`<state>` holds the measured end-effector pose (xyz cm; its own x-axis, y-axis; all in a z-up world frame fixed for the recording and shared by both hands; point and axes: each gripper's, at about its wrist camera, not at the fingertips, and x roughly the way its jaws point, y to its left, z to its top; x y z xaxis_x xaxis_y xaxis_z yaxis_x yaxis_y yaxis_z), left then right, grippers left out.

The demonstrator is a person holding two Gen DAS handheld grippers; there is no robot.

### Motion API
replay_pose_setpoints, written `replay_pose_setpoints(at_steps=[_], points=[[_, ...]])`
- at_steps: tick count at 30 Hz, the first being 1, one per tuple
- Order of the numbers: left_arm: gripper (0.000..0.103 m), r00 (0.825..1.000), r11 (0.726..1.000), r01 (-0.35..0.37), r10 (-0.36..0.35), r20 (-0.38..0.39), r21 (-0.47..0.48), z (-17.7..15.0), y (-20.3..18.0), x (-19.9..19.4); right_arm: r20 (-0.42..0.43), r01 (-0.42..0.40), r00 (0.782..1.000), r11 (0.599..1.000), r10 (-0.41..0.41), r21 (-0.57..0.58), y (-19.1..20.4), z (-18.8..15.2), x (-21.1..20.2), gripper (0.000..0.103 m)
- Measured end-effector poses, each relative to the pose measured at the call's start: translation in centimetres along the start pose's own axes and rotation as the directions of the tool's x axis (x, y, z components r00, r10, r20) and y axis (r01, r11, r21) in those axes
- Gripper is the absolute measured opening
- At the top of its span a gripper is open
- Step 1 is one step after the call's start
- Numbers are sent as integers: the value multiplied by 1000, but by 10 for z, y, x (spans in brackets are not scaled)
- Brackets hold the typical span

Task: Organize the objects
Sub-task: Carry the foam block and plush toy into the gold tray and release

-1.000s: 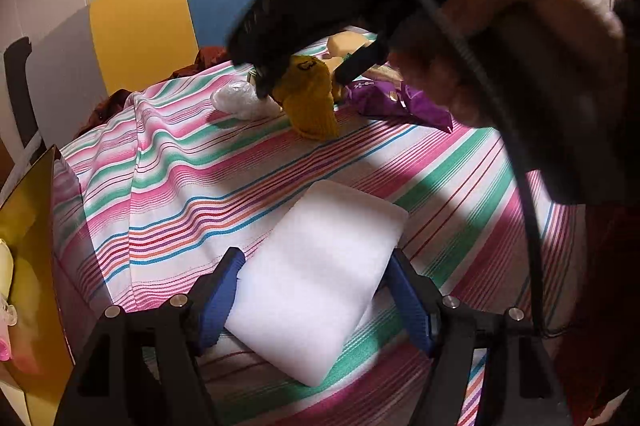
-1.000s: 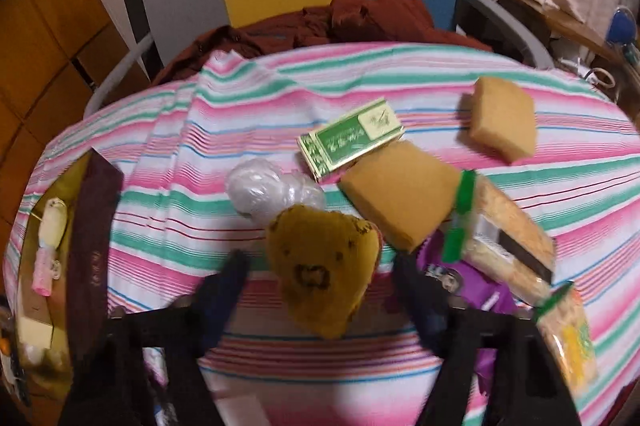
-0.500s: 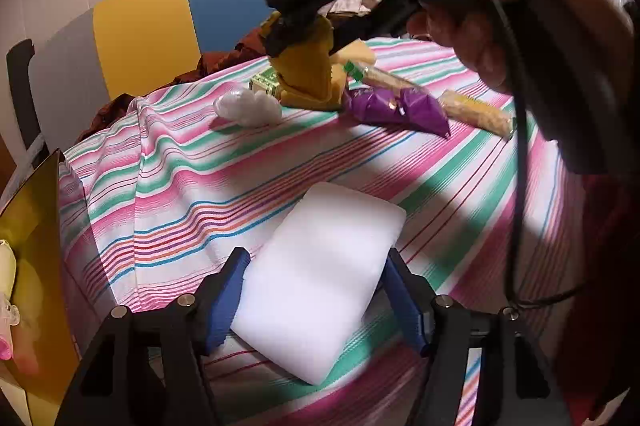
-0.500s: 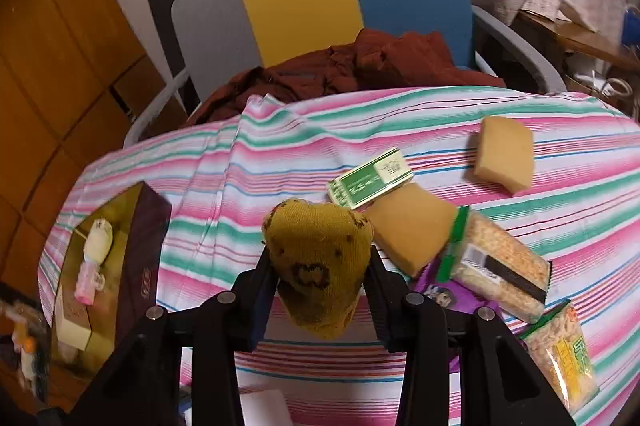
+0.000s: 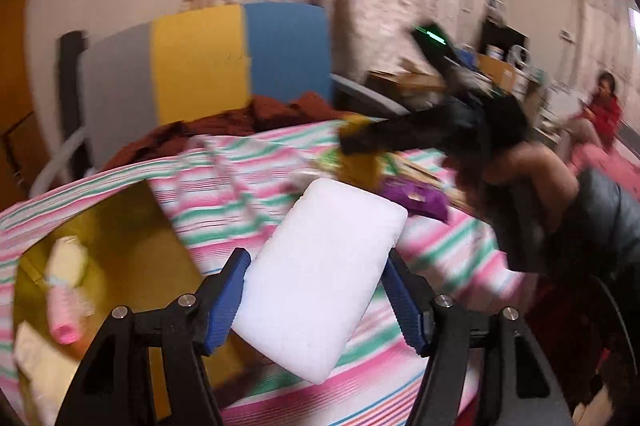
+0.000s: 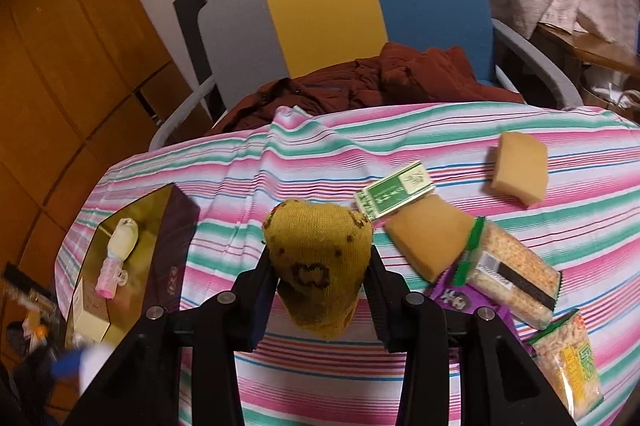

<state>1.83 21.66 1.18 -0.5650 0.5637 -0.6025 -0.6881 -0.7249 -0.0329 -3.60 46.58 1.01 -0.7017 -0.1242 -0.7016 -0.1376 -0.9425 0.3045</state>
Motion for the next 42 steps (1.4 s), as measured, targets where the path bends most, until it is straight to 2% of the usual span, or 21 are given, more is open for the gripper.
replay_pose_setpoints(at_steps=[3,8,13,18,20,21,23,26,31,34,35,39,42], points=[[68,995,992,-100,100,4,-79,-3,40,-16,-18,-22,1000,999,21,-32,12,-5,2,42],[68,975,954,-218,220,-16,-208,-14,105,-35,-44,-72,997,991,67,-111,53,-13,-2,42],[70,950,895,-302,310,-29,-329,-14,164,-49,-50,-160,987,968,153,-191,111,-24,-14,42],[74,920,827,-384,380,-95,-411,-14,218,-45,-111,-234,971,935,212,-267,180,-45,-3,42],[75,914,820,-399,395,-99,-410,-14,230,-43,-146,-270,960,924,238,-269,201,-55,7,45],[75,903,811,-421,417,-103,-406,-13,235,-41,-156,-271,959,924,236,-270,208,-59,12,46],[76,898,806,-435,420,-128,-401,-15,244,-39,-188,-292,950,918,248,-267,224,-66,22,68],[79,899,792,-435,412,-150,-428,-24,255,-38,-211,-339,933,909,292,-243,236,-75,28,86],[81,898,784,-436,409,-161,-441,-32,254,-41,-223,-339,931,910,288,-238,243,-86,29,90],[84,900,789,-433,399,-173,-435,-36,253,-39,-208,-305,944,917,255,-256,241,-86,24,93],[84,896,786,-443,404,-183,-431,-37,252,-39,-197,-291,950,919,244,-265,241,-87,21,93],[84,889,797,-453,437,-136,-400,-39,231,-53,-140,-232,970,928,199,-291,238,-88,10,99],[84,893,805,-443,434,-119,-395,-40,214,-61,-114,-187,981,935,160,-300,233,-86,6,99]])
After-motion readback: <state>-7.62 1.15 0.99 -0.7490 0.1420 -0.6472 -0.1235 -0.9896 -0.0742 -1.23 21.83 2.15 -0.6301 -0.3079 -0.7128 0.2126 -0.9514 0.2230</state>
